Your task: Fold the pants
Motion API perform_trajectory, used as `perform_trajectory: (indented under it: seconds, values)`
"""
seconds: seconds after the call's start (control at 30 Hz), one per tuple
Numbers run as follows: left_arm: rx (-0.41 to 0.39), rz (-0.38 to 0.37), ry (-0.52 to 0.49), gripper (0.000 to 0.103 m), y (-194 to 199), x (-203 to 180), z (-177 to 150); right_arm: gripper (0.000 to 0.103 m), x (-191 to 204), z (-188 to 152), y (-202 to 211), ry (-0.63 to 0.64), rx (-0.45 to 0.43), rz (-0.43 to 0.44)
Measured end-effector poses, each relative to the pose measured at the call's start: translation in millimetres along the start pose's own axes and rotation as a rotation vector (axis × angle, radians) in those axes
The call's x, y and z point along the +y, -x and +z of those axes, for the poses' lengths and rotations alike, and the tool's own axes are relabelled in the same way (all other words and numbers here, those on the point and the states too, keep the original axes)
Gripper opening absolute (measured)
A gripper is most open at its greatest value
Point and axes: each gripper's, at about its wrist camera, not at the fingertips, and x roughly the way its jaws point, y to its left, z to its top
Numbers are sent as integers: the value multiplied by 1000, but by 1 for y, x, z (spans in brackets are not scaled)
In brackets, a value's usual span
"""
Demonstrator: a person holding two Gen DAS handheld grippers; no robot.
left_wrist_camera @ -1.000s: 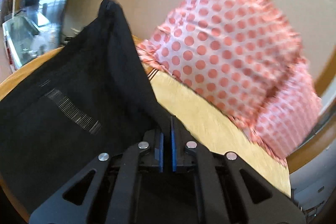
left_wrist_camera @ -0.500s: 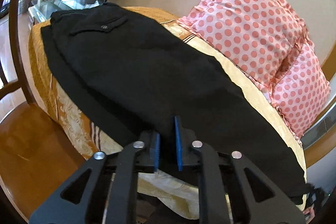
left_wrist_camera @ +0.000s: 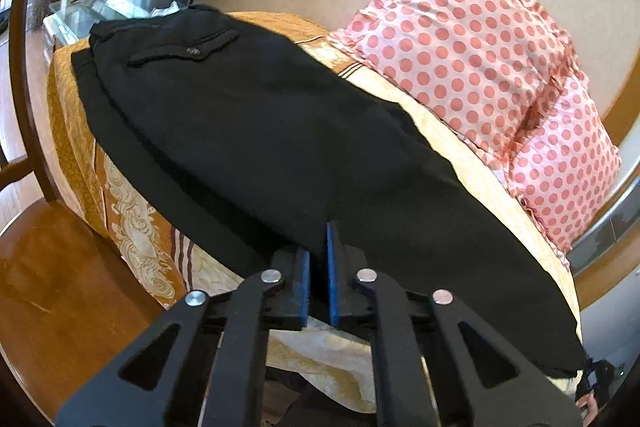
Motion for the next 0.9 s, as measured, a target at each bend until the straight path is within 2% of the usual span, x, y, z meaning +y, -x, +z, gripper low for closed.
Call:
perform_trajectory:
  seconds: [0.1,0.17,0.37,0.43,0.47,0.5,0.53,0.57,0.6,0.63,0.73,0.83,0.9]
  values:
    - [9,3,-31,5,2,1,-2,3,5,-3,0,65,6,-67]
    - [32,2,-23,5,-3,5,-5,3,-2,-4,-6,51,24,-89]
    - [13,2,-45,8,2,6,-12,5,-8,-4,-14,102,51,-167]
    - [-11,9,-48,15,11,10,-14,18,-8,1,-8,98,37,-209]
    - [-32,17,-45,23,16,13,-15,19,-7,5,-1,99,10,-228]
    - [-67,39,-41,28,24,17,-14,31,-6,7,5,104,-16,-257]
    - [-96,65,-38,40,30,19,-13,58,-4,10,11,114,-49,-280]
    - [-153,116,-31,48,39,24,-10,71,-2,12,18,127,-90,-282]
    - [-188,143,-22,52,44,28,-7,77,-2,13,21,134,-107,-277]
    - [-208,163,-11,57,47,33,-1,77,-2,14,21,137,-107,-278]
    - [-170,177,50,57,37,50,20,76,-9,14,15,109,-72,-257]
    - [-75,110,159,44,21,68,28,76,-14,9,12,91,-58,-242]
    - [-51,85,216,42,16,77,27,76,-11,8,11,104,-58,-247]
